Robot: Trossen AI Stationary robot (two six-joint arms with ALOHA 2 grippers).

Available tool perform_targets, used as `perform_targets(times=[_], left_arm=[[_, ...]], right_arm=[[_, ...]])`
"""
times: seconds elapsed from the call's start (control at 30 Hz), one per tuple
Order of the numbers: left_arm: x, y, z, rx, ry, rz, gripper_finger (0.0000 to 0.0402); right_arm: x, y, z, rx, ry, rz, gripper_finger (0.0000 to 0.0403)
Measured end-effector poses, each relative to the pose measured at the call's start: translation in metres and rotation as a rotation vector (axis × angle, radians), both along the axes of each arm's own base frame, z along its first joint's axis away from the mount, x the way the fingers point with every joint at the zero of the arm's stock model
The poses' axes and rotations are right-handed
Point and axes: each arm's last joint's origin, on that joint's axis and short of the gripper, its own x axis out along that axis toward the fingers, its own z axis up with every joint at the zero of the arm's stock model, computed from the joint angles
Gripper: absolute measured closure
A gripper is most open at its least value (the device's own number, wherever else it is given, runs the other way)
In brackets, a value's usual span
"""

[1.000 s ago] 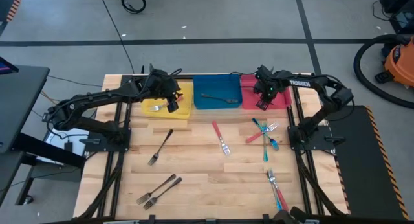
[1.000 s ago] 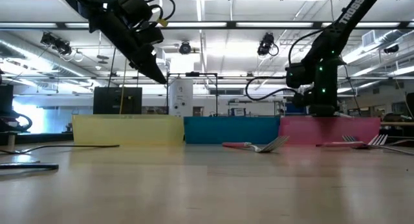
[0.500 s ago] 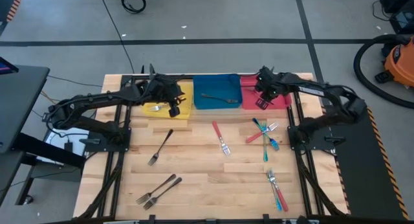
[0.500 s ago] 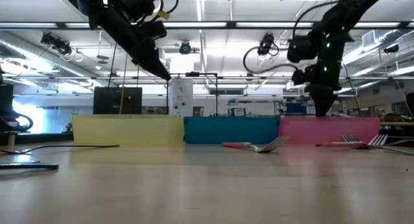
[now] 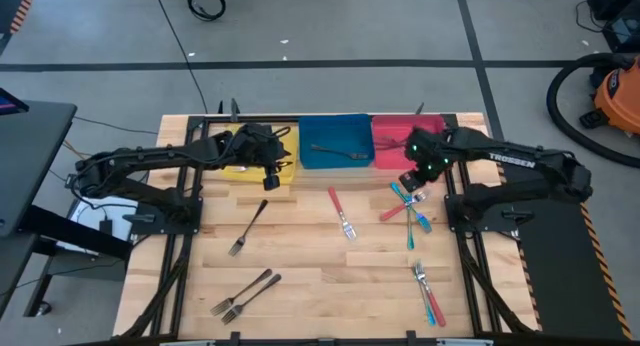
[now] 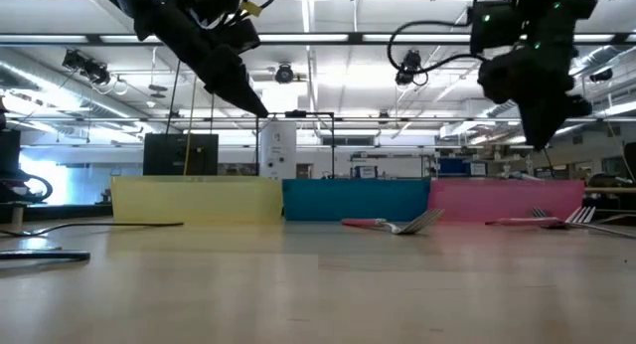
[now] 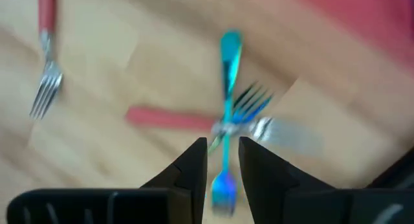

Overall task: Sort silverware by color (type)
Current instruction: Put the bottom right pink fork into the yellow bin

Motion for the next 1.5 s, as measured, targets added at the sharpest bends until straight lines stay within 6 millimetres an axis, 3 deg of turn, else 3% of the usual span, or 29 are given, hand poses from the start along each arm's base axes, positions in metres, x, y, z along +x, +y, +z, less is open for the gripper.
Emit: perform_targets(times=[0.4,0.87,1.2,1.5], left_arm=[[0.0,-0.001,0.0,-0.04,-0.014,0.028,0.028],[0.0,-0.001,0.0,-0.041,-0.014,0.029,0.028],[0.0,-0.001,0.0,-0.089,-0.033,0.066,0.028],[0.0,-0.001,0.0,-0.138,-0.052,0.106,0.028]], right_arm=[[0.0,0.086,0.007,0.048,0.029,0.019,0.0304],[0.005,0.195,-0.014,0.206,0.018,-0.021,0.0305],[-0.003,0.239,-0.05,0.171,0.163,-0.108,0.0304],[-0.007,0.26,-0.08,0.115,0.26,-0.128,0.0304]])
